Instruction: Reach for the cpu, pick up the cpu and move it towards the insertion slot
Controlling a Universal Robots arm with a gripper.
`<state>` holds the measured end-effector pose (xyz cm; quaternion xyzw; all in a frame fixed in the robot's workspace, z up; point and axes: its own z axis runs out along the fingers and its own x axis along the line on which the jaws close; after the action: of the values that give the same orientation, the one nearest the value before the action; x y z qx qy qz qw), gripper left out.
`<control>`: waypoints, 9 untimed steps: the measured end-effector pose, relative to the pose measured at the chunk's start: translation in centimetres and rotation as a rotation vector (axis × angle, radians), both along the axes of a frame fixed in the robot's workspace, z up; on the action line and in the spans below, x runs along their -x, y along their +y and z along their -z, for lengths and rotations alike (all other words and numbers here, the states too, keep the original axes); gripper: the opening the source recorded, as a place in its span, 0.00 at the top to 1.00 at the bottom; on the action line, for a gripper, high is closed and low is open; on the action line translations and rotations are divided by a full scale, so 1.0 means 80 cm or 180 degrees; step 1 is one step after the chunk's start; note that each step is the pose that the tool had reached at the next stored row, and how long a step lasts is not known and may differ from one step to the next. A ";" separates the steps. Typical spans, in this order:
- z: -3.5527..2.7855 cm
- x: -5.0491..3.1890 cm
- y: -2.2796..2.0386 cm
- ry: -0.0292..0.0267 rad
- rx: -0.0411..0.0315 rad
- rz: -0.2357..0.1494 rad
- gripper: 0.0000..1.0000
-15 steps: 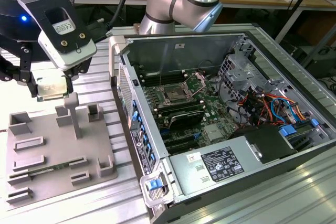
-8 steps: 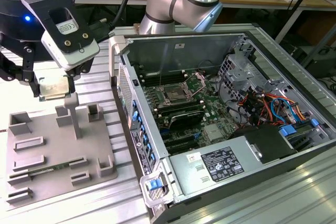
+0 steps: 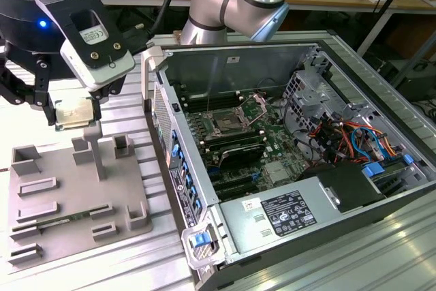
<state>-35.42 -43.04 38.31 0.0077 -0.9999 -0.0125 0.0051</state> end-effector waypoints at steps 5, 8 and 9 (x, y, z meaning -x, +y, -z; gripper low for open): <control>0.0000 -0.004 0.0000 0.0000 0.0000 0.0000 0.45; 0.0000 -0.006 0.0000 0.0000 0.0000 0.0000 0.45; 0.0000 -0.007 0.0000 0.0000 0.0000 0.0000 0.45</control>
<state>-34.87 -43.04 38.31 0.0077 -0.9999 -0.0125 0.0050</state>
